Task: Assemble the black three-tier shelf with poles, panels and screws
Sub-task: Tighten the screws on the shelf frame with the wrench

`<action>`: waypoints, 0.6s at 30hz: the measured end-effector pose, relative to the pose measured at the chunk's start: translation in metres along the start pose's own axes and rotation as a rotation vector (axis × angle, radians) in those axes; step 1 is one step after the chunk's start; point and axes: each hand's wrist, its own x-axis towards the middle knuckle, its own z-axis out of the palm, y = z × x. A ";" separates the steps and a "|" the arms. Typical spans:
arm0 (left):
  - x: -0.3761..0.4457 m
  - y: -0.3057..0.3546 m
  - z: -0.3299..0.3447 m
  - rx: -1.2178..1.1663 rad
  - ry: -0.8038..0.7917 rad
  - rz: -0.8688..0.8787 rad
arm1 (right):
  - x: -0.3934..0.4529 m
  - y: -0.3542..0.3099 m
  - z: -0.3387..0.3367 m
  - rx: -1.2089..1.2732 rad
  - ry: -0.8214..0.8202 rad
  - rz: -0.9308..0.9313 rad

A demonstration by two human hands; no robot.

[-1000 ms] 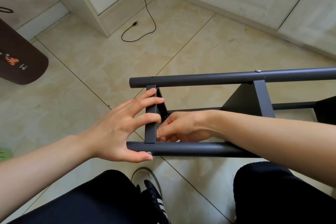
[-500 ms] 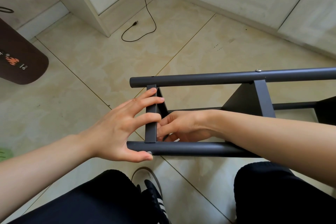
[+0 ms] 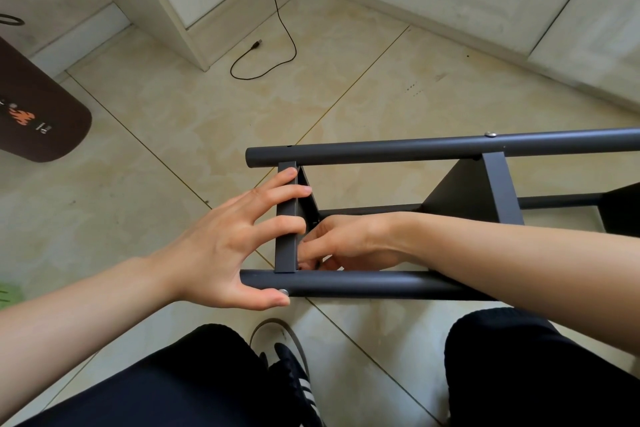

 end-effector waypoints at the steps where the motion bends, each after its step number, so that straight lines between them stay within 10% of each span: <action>1: 0.000 0.000 0.000 -0.001 0.001 0.001 | 0.000 0.000 0.001 -0.003 -0.003 -0.009; 18: 0.001 -0.001 0.000 -0.004 -0.002 0.000 | 0.001 -0.001 -0.001 0.024 -0.023 -0.013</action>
